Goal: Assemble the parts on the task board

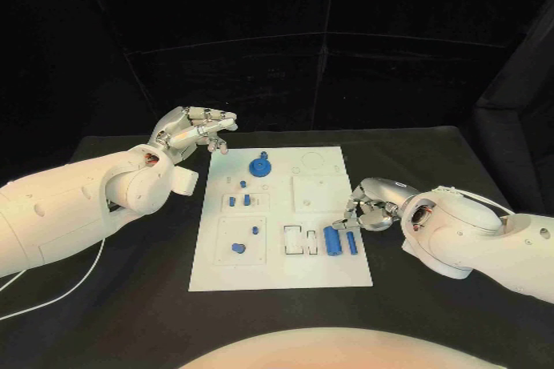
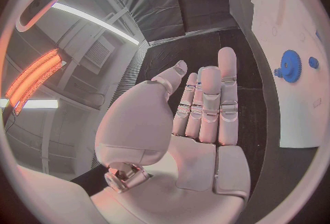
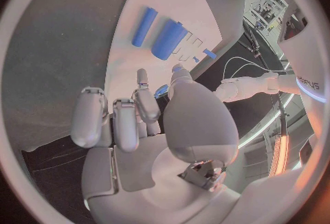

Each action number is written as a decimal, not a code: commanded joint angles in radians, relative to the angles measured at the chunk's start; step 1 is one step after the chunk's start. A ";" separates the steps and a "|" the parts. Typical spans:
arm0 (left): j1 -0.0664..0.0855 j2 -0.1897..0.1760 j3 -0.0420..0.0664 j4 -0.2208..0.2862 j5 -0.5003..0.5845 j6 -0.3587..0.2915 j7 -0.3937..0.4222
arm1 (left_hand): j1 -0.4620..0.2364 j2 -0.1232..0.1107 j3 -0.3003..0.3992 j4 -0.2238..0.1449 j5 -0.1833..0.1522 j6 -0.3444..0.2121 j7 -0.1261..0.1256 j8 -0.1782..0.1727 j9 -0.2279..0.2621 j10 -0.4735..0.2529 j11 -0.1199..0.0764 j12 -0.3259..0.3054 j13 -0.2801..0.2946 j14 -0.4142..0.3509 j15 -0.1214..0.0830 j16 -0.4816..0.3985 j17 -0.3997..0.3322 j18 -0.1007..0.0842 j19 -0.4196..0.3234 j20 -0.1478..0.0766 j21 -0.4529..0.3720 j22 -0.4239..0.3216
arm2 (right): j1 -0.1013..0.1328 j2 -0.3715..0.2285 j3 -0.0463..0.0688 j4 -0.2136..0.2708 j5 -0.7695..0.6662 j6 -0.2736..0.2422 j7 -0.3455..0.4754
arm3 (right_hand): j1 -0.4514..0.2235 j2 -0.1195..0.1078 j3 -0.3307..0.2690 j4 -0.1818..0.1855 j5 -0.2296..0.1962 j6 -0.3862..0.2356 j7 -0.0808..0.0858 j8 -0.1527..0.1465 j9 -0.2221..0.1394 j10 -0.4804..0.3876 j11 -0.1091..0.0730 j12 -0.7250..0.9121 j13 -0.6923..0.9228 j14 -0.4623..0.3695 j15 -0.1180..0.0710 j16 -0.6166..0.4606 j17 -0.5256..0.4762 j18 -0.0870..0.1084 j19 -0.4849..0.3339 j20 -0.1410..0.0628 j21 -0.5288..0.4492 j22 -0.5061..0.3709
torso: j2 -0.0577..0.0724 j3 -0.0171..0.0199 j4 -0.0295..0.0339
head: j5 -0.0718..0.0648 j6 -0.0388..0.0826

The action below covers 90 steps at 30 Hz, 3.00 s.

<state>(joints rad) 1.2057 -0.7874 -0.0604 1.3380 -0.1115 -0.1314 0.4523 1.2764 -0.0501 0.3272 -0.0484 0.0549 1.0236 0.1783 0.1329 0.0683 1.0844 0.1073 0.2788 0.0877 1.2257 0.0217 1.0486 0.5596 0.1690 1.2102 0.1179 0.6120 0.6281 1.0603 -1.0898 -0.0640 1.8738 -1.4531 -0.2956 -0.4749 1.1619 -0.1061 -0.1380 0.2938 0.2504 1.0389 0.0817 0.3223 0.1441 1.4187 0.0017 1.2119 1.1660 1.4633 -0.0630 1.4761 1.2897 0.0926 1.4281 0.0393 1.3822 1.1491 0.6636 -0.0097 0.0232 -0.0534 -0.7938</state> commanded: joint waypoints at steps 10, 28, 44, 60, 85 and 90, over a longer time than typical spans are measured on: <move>0.001 -0.001 -0.001 0.002 0.003 0.009 0.003 | 0.010 0.001 -0.006 -0.001 -0.002 -0.008 0.001 0.005 0.001 -0.008 -0.002 0.003 0.001 -0.005 0.000 -0.004 -0.001 0.013 -0.002 0.003 -0.006 -0.001 | -0.023 0.040 -0.001 -0.009 -0.067 0.059 -0.054 | -0.013 0.001 -0.010 0.000 0.001 -0.004 -0.004 0.011 0.004 0.002 -0.004 0.005 0.005 0.061 -0.008 0.005 0.005 -0.017 0.010 -0.001 0.008 0.005 | 0.001 0.0001 -0.0002 | 0.004 -0.006; 0.001 -0.005 -0.001 0.003 0.003 0.010 0.002 | 0.010 0.001 -0.006 -0.001 -0.002 -0.008 0.001 0.005 0.001 -0.008 -0.002 0.003 0.001 -0.005 0.000 -0.004 -0.001 0.013 -0.002 0.003 -0.006 -0.001 | -0.065 0.096 -0.002 -0.041 -0.075 0.100 -0.059 | 0.009 0.032 -0.010 -0.004 0.039 -0.010 -0.007 0.033 0.016 -0.002 -0.006 0.004 0.019 0.061 -0.009 0.006 0.009 -0.018 0.009 -0.003 0.011 0.013 | 0.001 -0.0007 0.0002 | 0.008 -0.010; 0.001 -0.008 -0.001 0.004 0.003 0.011 0.001 | 0.010 0.001 -0.006 -0.001 -0.002 -0.008 0.001 0.005 0.001 -0.008 -0.002 0.003 0.001 -0.005 0.000 -0.004 -0.001 0.013 -0.002 0.003 -0.006 -0.001 | -0.072 0.086 -0.001 -0.021 -0.073 -0.029 -0.051 | 0.078 0.095 -0.007 -0.014 0.153 0.006 -0.017 0.069 0.040 0.003 -0.016 0.004 0.041 0.064 -0.017 0.011 0.024 -0.020 0.013 -0.009 0.019 0.027 | -0.001 -0.0006 -0.0005 | 0.014 -0.010; 0.001 -0.006 -0.001 0.004 0.003 0.017 -0.004 | 0.011 0.002 -0.009 -0.001 -0.002 -0.009 0.001 0.007 0.001 -0.010 -0.002 0.006 0.002 -0.007 0.000 -0.003 -0.001 0.013 -0.002 0.003 -0.007 -0.002 | -0.071 0.102 0.000 0.051 0.034 -0.195 0.007 | 0.103 0.106 -0.011 -0.014 0.228 0.013 -0.023 0.075 0.050 0.005 -0.021 -0.005 0.043 0.065 -0.022 0.013 0.032 -0.021 0.016 -0.014 0.023 0.036 | 0.000 -0.0026 0.0016 | 0.019 -0.007; 0.001 -0.001 -0.002 0.003 0.003 0.025 -0.007 | 0.011 0.002 -0.009 -0.001 -0.002 -0.009 0.001 0.007 0.001 -0.010 -0.002 0.006 0.002 -0.007 0.000 -0.003 -0.001 0.013 -0.002 0.003 -0.007 -0.002 | -0.071 0.243 0.000 -0.038 0.029 -0.144 -0.146 | 0.064 0.115 -0.046 -0.004 0.176 0.019 -0.025 0.079 0.065 0.003 -0.022 -0.025 0.038 0.063 -0.023 0.010 0.025 -0.021 0.015 -0.015 0.022 0.036 | 0.001 -0.0019 0.0006 | 0.035 -0.009; 0.001 -0.001 -0.002 0.002 0.003 0.026 -0.007 | 0.011 0.002 -0.009 -0.001 -0.002 -0.009 0.001 0.007 0.001 -0.010 -0.002 0.006 0.002 -0.007 0.000 -0.003 -0.001 0.013 -0.002 0.003 -0.007 -0.002 | -0.071 0.248 0.000 -0.044 0.007 -0.148 -0.170 | 0.029 0.121 -0.077 -0.003 0.072 0.019 -0.027 0.082 0.077 0.004 -0.023 -0.036 0.038 0.062 -0.024 0.008 0.023 -0.021 0.014 -0.016 0.021 0.036 | 0.001 -0.0015 -0.0006 | 0.039 -0.011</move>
<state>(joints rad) 1.2047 -0.7894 -0.0629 1.3397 -0.1115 -0.1186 0.4428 1.2764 -0.0501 0.3232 -0.0525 0.0549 1.0201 0.1819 0.1365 0.0683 1.0809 0.1037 0.2788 0.0883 1.2257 0.0217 1.0486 0.5599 0.1689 1.2102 0.1179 0.6081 0.6273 0.9887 -0.8422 -0.0636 1.8311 -1.4164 -0.4371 -0.5985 1.2024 0.0197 -0.2096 0.2904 0.3389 1.0609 0.0469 0.4032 0.2210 1.4202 -0.0148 1.1791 1.2039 1.4669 -0.0808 1.4848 1.3077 0.0772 1.4386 0.0286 1.4008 1.1843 0.6649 -0.0115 0.0244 -0.0165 -0.8035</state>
